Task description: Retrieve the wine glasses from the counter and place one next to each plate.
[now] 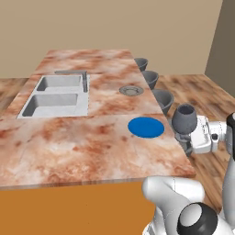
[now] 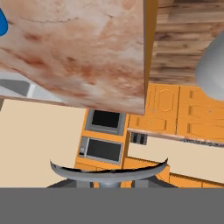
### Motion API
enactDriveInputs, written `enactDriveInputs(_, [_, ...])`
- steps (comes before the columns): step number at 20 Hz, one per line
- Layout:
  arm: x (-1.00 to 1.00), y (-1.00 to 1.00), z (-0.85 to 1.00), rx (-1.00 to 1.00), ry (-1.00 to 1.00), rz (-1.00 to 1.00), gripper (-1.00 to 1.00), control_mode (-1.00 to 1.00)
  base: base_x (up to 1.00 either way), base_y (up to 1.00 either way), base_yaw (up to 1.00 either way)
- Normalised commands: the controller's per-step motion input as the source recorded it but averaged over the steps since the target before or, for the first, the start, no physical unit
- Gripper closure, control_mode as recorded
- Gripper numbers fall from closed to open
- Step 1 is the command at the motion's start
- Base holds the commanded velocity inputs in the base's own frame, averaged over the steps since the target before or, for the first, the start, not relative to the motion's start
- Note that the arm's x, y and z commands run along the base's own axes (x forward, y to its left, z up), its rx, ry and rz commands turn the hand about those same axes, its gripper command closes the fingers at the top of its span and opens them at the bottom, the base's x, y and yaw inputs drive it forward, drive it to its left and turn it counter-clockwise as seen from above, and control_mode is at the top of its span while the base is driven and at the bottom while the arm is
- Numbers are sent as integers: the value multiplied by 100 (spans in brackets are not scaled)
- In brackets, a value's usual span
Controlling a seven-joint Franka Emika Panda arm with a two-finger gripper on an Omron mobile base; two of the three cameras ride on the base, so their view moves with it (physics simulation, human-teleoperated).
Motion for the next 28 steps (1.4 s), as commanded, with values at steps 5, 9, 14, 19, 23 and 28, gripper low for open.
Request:
enactDriveInputs(5, [3, 0, -5, 0, 0, 0, 100, -100, 0, 0, 0])
enactDriveInputs(9, [6, 0, -6, 0, 0, 0, 100, -100, 0, 0, 0])
enactDriveInputs(14, [2, 0, -6, 0, 0, 0, 100, -100, 0, 0, 0])
enactDriveInputs(19, [0, -8, -6, 0, 0, 0, 100, -100, 0, 0, 0])
enactDriveInputs(23, [0, -12, -9, 0, 0, 0, 100, -100, 0, 0, 0])
enactDriveInputs(28, [0, -4, -12, 0, 0, 0, 100, -100, 0, 0, 0])
